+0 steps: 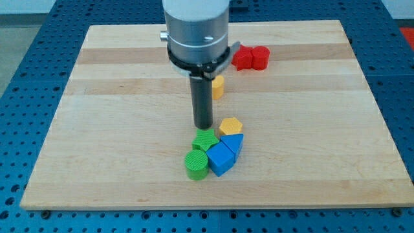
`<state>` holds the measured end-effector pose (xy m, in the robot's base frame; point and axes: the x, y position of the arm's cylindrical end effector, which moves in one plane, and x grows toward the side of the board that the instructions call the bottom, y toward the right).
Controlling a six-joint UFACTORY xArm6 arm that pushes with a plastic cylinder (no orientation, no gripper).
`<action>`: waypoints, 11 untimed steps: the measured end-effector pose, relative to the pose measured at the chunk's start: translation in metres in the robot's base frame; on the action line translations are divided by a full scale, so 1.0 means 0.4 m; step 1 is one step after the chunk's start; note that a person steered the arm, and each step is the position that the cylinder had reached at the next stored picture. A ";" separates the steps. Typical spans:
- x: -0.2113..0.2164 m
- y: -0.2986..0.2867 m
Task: Push yellow heart closer to the yellow hexagon
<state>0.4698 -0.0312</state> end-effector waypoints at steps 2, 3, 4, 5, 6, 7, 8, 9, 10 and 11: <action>-0.149 -0.151; -0.244 -0.143; -0.264 -0.063; -0.264 0.009; -0.248 0.026; -0.216 0.064; -0.172 0.099; -0.111 0.108; -0.049 0.115; -0.004 0.115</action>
